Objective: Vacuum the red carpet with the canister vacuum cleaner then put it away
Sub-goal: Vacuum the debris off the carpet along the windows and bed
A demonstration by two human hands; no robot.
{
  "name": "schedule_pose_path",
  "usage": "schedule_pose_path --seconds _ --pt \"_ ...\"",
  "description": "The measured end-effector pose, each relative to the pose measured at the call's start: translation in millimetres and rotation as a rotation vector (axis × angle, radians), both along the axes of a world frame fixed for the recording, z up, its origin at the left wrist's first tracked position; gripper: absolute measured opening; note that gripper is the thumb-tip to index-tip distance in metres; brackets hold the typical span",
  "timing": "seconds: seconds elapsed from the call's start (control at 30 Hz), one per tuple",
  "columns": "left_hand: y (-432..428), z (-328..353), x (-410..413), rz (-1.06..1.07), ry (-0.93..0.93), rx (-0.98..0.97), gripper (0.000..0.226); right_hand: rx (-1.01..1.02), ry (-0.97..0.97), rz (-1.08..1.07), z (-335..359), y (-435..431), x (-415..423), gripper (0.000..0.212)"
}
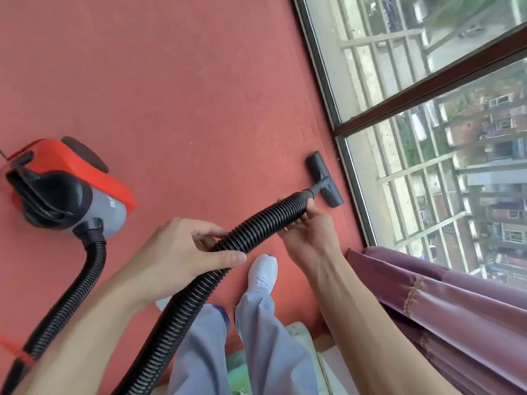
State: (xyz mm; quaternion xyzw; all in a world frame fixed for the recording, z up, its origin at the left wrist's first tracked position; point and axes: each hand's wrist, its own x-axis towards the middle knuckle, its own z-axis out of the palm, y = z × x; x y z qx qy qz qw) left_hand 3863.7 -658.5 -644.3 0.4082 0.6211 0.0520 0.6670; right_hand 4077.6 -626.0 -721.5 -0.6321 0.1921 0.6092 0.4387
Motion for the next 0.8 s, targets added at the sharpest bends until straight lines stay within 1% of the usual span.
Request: schedule_pose_path --seconds 0.13,0.27,0.33,0.43,0.5,0.57,0.67,0.73,0.8 --pt "8 -7 6 -0.009 0.011 0.045 0.026 0.023 0.001 -0.055 3 14 2 0.025" --pt "7 -15 4 0.020 -0.012 0.056 0.035 0.050 0.010 -0.067 3 22 -2 0.021" --pt "6 -17 7 0.043 0.001 0.071 0.031 0.066 0.038 -0.078 0 27 -3 0.020" --pt "7 -23 16 0.075 0.061 0.088 0.020 0.078 0.066 -0.121 -11 30 -4 0.020" --pt "8 -27 18 0.074 0.110 0.096 0.021 0.098 0.083 -0.095 -19 31 -7 0.024" --pt "7 -30 14 0.124 0.124 0.098 0.019 0.107 0.103 -0.056 -28 34 -14 0.028" --pt "3 -29 8 0.216 0.145 0.127 0.015 0.106 0.129 0.020 -38 41 -26 0.026" --pt "1 -28 8 0.260 0.174 0.159 0.013 0.120 0.169 0.020 -41 44 -27 0.027" --pt "3 -26 11 0.299 0.183 0.194 0.017 0.165 0.230 -0.027 -38 48 -25 0.028"
